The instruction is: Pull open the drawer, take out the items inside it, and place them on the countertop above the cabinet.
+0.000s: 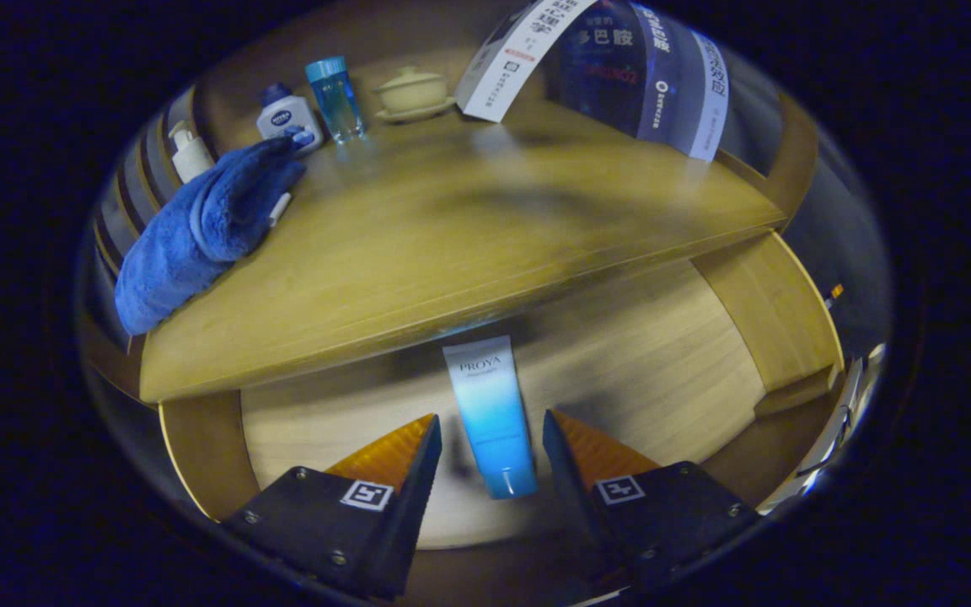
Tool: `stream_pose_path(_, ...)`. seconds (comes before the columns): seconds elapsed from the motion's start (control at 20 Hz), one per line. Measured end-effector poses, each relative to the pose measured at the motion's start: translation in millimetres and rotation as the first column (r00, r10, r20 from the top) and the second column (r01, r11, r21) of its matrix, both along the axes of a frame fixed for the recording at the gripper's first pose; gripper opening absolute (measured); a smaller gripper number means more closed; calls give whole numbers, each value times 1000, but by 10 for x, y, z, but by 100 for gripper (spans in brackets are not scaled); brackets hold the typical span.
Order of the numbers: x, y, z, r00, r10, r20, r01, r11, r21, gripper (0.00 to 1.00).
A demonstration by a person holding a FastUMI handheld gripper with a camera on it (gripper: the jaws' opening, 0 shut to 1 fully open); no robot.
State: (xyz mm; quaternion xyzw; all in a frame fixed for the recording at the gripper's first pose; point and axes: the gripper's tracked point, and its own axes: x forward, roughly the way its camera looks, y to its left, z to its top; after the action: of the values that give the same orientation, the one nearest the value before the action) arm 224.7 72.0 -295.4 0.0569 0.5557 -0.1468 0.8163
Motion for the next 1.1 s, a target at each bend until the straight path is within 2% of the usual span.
stream_pose_path(0.25, -114, -30, -200, 993, -15, -117, 17, 1000, 19, 73)
stream_pose_path(0.3, -163, 8, -237, 989, -12, -146, 17, 999, 36, 68)
stream_pose_path(0.35, -120, -14, -233, 992, -14, -121, 18, 999, 32, 64)
stream_pose_path(0.65, -130, -10, -216, 992, -9, -130, 14, 999, 37, 63)
stream_pose_path(0.7, -142, -64, -181, 992, -9, -130, 9, 1000, 3, 63)
stream_pose_path(0.8, -90, -85, -250, 995, -11, -101, 11, 1000, -4, 46)
stream_pose_path(1.05, -46, -80, -212, 996, 19, -86, -21, 999, -29, 41)
stream_pose_path(1.1, -48, -102, -195, 996, 19, -90, -23, 999, -40, 36)
